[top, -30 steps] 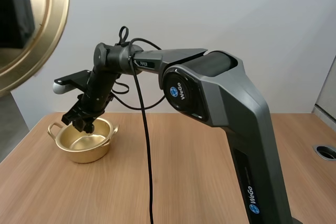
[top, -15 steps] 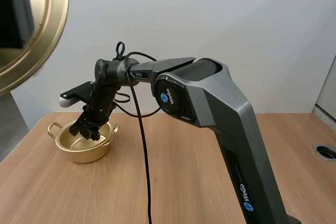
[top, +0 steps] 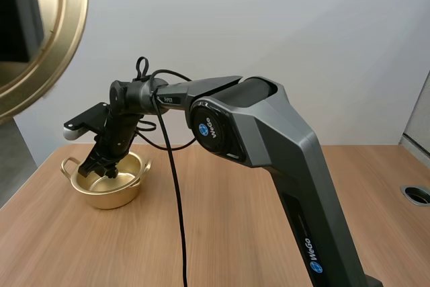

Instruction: Open the pot, put the car inside, and close it

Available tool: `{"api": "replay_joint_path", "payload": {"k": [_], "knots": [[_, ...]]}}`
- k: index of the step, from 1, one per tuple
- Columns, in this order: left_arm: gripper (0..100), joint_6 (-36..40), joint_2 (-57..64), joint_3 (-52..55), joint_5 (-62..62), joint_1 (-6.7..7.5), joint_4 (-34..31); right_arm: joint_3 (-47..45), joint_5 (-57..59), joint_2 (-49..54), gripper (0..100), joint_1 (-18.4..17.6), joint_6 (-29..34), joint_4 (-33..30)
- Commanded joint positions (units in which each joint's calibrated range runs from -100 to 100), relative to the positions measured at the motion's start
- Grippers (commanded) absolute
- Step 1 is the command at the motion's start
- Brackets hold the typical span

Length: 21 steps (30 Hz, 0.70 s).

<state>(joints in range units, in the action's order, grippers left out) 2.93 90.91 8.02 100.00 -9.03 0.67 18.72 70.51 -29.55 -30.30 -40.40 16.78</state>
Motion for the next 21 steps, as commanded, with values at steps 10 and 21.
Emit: {"api": "replay_joint_path", "payload": {"k": [10,21], "knots": [[0,0.0,0.1,0.0,0.0,0.0,0.6,0.0,0.0,0.0,100,0.0,-0.3,-3.3],[0,0.0,0.2,0.0,0.0,0.0,1.1,0.0,-2.6,0.6,100,0.0,0.3,-4.1]]}}
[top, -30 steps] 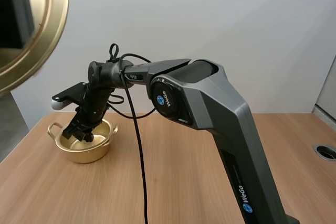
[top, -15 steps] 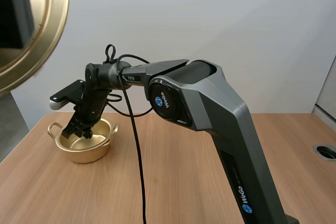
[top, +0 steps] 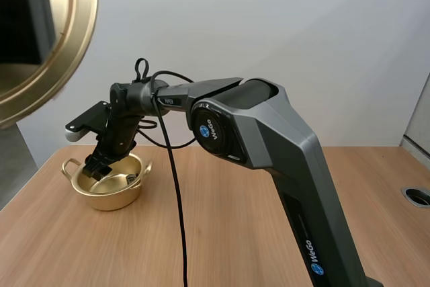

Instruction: Open the pot, put the car inside, and close it

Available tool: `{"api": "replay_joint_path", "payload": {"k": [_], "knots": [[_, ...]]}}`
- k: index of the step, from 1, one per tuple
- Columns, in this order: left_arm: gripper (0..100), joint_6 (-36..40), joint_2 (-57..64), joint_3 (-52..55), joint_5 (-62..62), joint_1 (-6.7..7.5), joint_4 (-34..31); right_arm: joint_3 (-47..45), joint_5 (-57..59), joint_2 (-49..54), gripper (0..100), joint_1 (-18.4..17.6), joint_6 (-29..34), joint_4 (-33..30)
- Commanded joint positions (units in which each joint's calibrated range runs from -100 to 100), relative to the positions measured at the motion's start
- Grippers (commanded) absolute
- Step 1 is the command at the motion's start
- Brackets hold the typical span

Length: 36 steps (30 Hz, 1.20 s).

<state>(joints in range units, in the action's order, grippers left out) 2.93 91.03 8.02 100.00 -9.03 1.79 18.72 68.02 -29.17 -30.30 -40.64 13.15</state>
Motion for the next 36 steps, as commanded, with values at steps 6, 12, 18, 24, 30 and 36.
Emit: {"api": "replay_joint_path", "payload": {"k": [6,12,18,24,30,36], "knots": [[0,0.0,0.1,0.0,0.0,0.0,-0.2,0.4,-0.4,2.8,100,0.0,1.9,-8.4],[0,0.0,0.1,0.3,0.0,0.0,-1.3,2.0,-0.4,6.8,100,2.1,13.9,-23.5],[0,-0.1,-1.2,8.5,0.0,0.08,-6.6,2.0,2.7,14.8,100,9.4,26.0,-30.0],[0,-0.2,-5.3,22.7,0.0,0.17,-6.9,2.0,12.1,25.4,100,18.8,25.5,-19.9],[0,-0.2,-12.2,34.9,-14.0,0.17,-6.8,2.0,27.8,37.4,100,25.9,19.2,-6.7],[0,-0.5,-19.2,40.6,-29.3,0.17,-5.2,2.0,32.0,48.2,100,27.1,18.0,-4.0]]}}
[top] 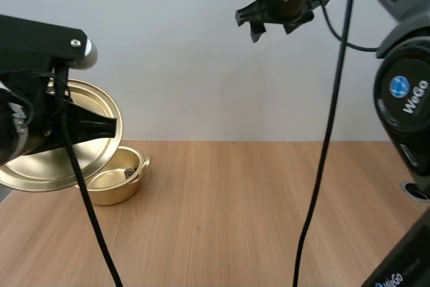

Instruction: Open the pot, put the car inside, and close it

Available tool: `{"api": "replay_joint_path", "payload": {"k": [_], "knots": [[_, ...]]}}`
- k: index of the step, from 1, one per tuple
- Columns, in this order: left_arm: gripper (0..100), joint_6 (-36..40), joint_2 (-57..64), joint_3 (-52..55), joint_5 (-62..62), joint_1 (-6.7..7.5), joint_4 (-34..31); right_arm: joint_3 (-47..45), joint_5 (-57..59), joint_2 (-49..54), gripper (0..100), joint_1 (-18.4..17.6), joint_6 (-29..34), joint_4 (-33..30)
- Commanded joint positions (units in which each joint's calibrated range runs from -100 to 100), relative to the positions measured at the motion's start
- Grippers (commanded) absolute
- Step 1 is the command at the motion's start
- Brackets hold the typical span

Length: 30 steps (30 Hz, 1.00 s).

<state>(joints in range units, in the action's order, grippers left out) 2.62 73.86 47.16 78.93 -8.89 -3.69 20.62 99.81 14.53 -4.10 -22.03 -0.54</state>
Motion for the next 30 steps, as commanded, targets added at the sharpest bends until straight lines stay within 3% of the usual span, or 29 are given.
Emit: {"api": "replay_joint_path", "payload": {"k": [1,9,18,21,30], "knots": [[0,-0.2,-3.4,1.8,-10.7,0.03,0.4,0.1,0.2,6.6,100,0.9,-0.6,10.1],[0,-0.5,-17.2,2.2,-17.3,0.03,0.4,-1.3,0.2,22.4,100,0.9,0.8,11.2],[0,-0.5,-28.0,5.9,-30.9,0.03,0.4,-25.9,0.2,40.3,100,2.7,0.7,10.1],[0,-0.9,-31.2,6.7,-36.1,0.03,0.4,-30.4,0.2,44.2,100,2.7,0.7,10.1],[0,-1.2,-43.6,6.8,-45.2,0.03,0.4,-32.2,0.2,52.0,100,2.7,0.6,9.9]]}}
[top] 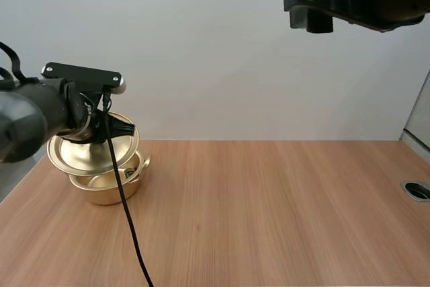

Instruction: Open the pot, put the car inside, and close it

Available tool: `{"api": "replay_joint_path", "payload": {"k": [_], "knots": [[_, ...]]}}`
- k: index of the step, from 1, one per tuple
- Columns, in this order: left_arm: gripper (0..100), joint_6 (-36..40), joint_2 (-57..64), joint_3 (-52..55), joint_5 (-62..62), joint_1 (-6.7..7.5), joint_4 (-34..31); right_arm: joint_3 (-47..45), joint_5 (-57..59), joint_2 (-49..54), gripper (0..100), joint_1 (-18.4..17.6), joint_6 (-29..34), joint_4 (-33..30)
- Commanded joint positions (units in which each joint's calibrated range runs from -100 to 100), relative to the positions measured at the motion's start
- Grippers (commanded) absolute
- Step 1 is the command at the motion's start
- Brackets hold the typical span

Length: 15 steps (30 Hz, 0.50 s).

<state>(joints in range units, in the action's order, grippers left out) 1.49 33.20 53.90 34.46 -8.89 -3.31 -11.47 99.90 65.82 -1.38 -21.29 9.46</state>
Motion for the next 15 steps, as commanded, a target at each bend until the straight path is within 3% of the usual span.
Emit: {"api": "replay_joint_path", "payload": {"k": [1,15], "knots": [[0,0.0,-4.5,0.1,-1.8,0.03,0.1,-0.1,0.1,1.1,100,0.0,-0.2,-0.1],[0,0.0,-17.5,0.1,-10.6,0.03,0.1,-0.1,0.1,2.9,100,0.6,-0.6,-0.6]]}}
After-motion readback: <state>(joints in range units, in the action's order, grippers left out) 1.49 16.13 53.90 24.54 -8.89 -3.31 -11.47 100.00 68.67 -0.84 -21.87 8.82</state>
